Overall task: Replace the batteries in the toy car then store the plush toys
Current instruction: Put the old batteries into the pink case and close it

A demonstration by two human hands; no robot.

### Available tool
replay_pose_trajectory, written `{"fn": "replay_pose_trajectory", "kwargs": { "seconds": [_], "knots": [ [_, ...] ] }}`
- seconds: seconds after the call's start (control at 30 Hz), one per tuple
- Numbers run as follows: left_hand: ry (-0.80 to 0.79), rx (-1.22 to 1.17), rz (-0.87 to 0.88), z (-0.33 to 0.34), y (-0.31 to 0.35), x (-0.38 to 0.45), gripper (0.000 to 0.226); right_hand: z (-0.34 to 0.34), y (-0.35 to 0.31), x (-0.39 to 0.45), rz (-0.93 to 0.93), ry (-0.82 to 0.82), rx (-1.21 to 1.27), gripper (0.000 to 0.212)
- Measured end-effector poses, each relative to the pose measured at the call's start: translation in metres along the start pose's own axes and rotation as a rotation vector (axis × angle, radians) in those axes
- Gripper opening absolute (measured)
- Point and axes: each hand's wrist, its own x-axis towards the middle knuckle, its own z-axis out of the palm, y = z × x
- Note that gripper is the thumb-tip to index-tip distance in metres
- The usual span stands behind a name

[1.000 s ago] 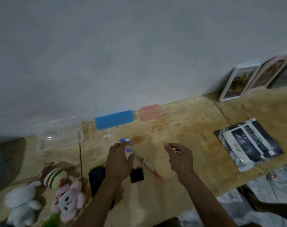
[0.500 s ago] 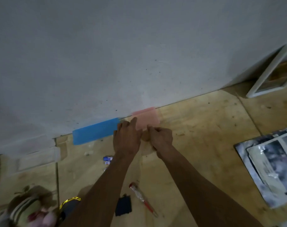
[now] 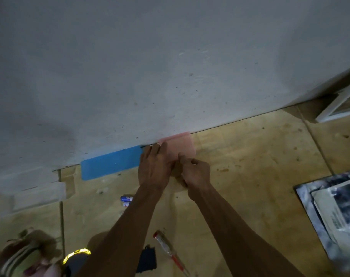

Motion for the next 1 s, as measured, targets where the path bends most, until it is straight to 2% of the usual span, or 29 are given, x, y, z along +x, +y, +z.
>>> {"fn": "replay_pose_trajectory", "kwargs": {
  "seconds": [0.13,0.27,0.33,0.43,0.53,0.7,0.87,0.93,1.0],
  "knots": [
    [0.087,0.028,-0.003,-0.003,0.001,-0.001,0.058,-0.002,-0.016,-0.014,-0.062,-0.055,0.015,0.019],
    [0.225,0.062,-0.072,-0.004,0.006,-0.007,0.086,-0.004,-0.046,-0.024,-0.131,-0.066,-0.039,0.023],
    [0.279,0.027,-0.081,-0.001,0.007,-0.012,0.097,-0.004,-0.061,-0.023,-0.082,-0.112,0.016,0.017],
    [0.302,0.031,-0.075,-0.002,0.008,-0.016,0.112,-0.007,-0.076,-0.019,0.051,-0.228,0.248,0.018],
    [0.259,0.07,-0.086,-0.002,0.008,-0.017,0.111,-0.012,-0.075,-0.017,0.129,-0.341,0.388,0.024],
    [0.235,0.101,-0.093,-0.004,0.008,-0.018,0.106,-0.004,-0.063,-0.01,0.104,-0.254,0.183,0.017],
    [0.275,0.119,-0.07,-0.005,0.008,-0.018,0.106,0.004,-0.051,-0.003,-0.06,-0.186,-0.02,0.022],
    [0.301,0.139,-0.07,-0.003,0.006,-0.016,0.107,-0.001,-0.049,-0.004,-0.181,-0.082,-0.185,0.024],
    [0.319,0.161,-0.07,0.0,0.004,-0.016,0.108,-0.014,-0.047,-0.009,-0.47,0.036,-0.422,0.033]
  ]
}}
